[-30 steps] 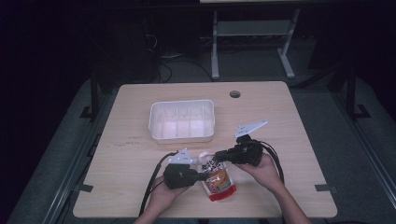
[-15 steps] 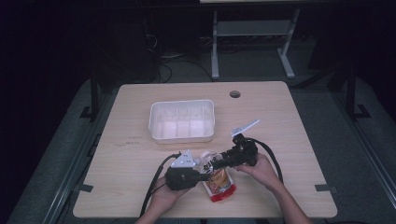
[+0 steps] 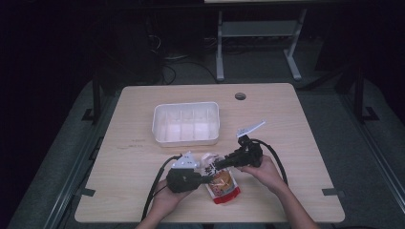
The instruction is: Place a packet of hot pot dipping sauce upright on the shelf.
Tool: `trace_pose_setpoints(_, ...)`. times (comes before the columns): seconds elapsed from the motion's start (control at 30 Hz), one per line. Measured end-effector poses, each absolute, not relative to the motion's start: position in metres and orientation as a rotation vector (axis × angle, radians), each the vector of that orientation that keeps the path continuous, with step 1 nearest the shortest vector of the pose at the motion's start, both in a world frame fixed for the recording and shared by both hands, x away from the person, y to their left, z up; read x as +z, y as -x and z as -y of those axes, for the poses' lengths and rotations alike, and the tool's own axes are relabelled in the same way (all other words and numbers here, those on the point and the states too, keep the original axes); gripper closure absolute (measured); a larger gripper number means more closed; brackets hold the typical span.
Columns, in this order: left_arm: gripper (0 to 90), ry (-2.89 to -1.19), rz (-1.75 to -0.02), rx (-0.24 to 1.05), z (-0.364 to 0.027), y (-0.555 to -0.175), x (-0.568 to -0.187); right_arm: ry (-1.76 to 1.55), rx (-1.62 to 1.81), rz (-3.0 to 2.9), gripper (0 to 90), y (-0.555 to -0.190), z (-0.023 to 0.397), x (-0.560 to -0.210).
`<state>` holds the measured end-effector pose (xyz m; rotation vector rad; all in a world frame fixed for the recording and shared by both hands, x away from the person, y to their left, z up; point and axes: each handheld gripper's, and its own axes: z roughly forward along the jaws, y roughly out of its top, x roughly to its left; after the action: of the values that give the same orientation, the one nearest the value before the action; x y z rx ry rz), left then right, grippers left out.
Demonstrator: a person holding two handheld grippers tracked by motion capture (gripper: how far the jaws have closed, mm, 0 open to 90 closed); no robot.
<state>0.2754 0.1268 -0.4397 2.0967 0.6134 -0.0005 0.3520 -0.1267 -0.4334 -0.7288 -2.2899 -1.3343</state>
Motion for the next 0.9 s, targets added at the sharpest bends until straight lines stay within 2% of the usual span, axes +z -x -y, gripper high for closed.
trace_pose_setpoints(0.13,88.4,-2.089,-0.628,-0.014,-0.129,-0.278,-0.441,0.703,-1.372,2.319,75.4,-0.346,0.127,-0.424)
trace_pose_setpoints(0.47,88.4,-2.086,-0.594,-0.031,-0.126,-0.276,-0.437,0.697,-1.405,2.322,75.4,-0.343,0.13,-0.415)
trace_pose_setpoints(0.57,88.2,-2.082,-0.592,-0.035,-0.127,-0.276,-0.437,0.693,-1.4,2.363,82.0,-0.341,0.13,-0.411)
trace_pose_setpoints(0.6,86.7,-2.081,-0.593,-0.017,-0.127,-0.275,-0.436,0.686,-1.406,2.377,84.9,-0.338,0.13,-0.406)
trace_pose_setpoints(0.77,79.5,-2.067,-0.6,-0.012,-0.132,-0.275,-0.435,0.687,-1.412,2.42,87.5,-0.33,0.129,-0.395)
trace_pose_setpoints(0.8,74.4,-2.072,-0.604,0.0,-0.133,-0.275,-0.435,0.693,-1.415,2.45,88.3,-0.327,0.128,-0.39)
trace_pose_setpoints(0.9,71.6,-2.085,-0.611,0.032,-0.136,-0.275,-0.434,0.701,-1.423,2.466,88.6,-0.324,0.127,-0.385)
